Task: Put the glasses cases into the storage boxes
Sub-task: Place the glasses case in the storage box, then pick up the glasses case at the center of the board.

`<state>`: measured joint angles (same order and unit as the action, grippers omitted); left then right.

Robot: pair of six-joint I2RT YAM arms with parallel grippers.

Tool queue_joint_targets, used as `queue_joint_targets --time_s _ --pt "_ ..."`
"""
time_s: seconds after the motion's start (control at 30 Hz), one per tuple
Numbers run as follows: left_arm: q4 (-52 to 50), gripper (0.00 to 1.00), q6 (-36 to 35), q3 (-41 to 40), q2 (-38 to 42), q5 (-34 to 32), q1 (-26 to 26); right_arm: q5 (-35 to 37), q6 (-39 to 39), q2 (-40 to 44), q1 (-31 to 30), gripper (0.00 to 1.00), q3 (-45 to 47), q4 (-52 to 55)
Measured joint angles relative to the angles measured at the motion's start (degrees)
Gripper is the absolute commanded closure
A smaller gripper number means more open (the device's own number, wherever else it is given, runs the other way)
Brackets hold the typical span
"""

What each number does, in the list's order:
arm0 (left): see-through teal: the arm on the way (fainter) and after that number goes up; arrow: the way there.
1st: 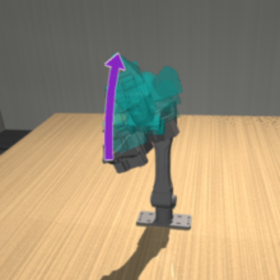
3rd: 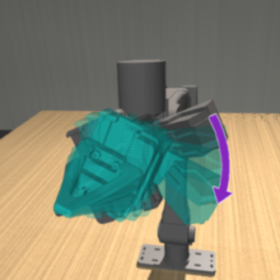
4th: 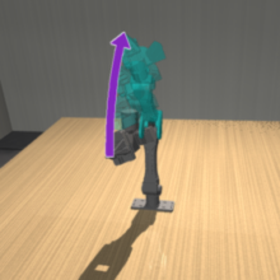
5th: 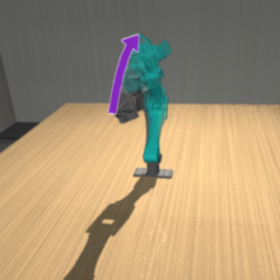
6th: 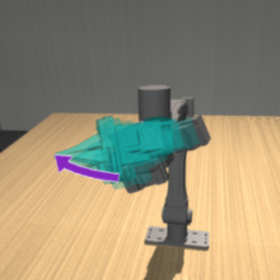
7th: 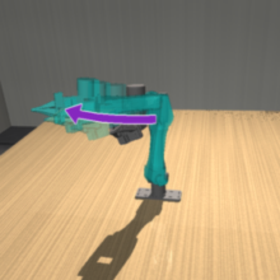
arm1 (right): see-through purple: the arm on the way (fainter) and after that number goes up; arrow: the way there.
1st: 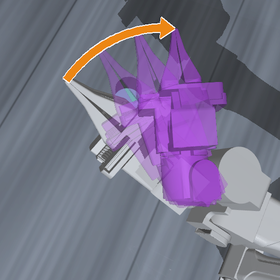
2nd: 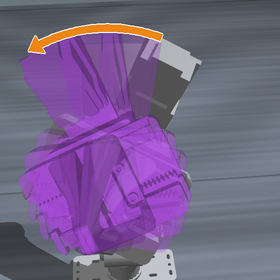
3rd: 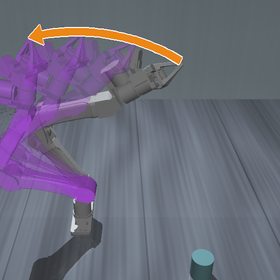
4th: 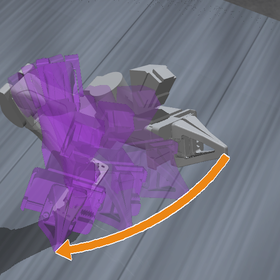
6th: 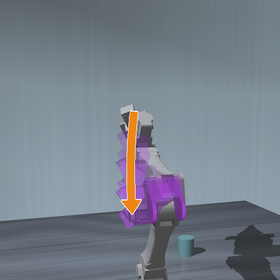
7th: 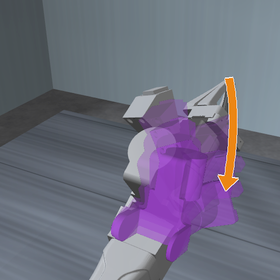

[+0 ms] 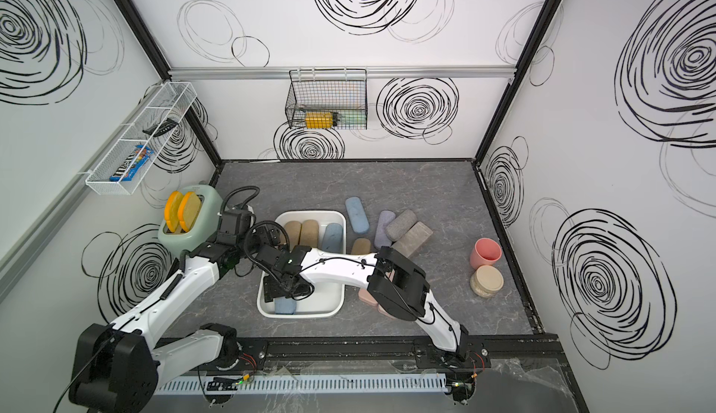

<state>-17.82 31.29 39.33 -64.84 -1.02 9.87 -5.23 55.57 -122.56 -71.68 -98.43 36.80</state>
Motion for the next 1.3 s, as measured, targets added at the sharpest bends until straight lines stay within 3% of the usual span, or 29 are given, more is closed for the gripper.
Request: queue_joint_targets --time_s 0.33,0.53,0.8,0.9,1.03,1.3 --pt "-0.02 0.06 0.04 0.00 0.00 0.11 0.33 -0.92 -0.09 0.37 -0.42 0.17 0.00 -1.70" --pt "0.42 0.06 0.20 0.00 0.00 0.13 0.37 2.56 -0.33 1.51 -0.42 0.17 0.11 0.44" --pt "0.76 0.06 0.22 0.00 0.02 0.26 1.27 14.43 -0.94 17.97 2.01 0.18 5.73 6.21" --pt "0.76 0.06 0.17 0.00 0.02 0.57 1.77 18.86 -1.49 25.68 7.26 0.19 8.63 7.89" --pt "0.81 0.06 0.04 0.00 0.02 1.09 1.97 22.51 -2.99 31.36 19.30 0.21 13.40 8.44" --pt "0.85 0.05 -0.11 0.00 0.55 1.99 3.26 18.18 -6.97 30.69 44.44 0.20 23.23 5.77"
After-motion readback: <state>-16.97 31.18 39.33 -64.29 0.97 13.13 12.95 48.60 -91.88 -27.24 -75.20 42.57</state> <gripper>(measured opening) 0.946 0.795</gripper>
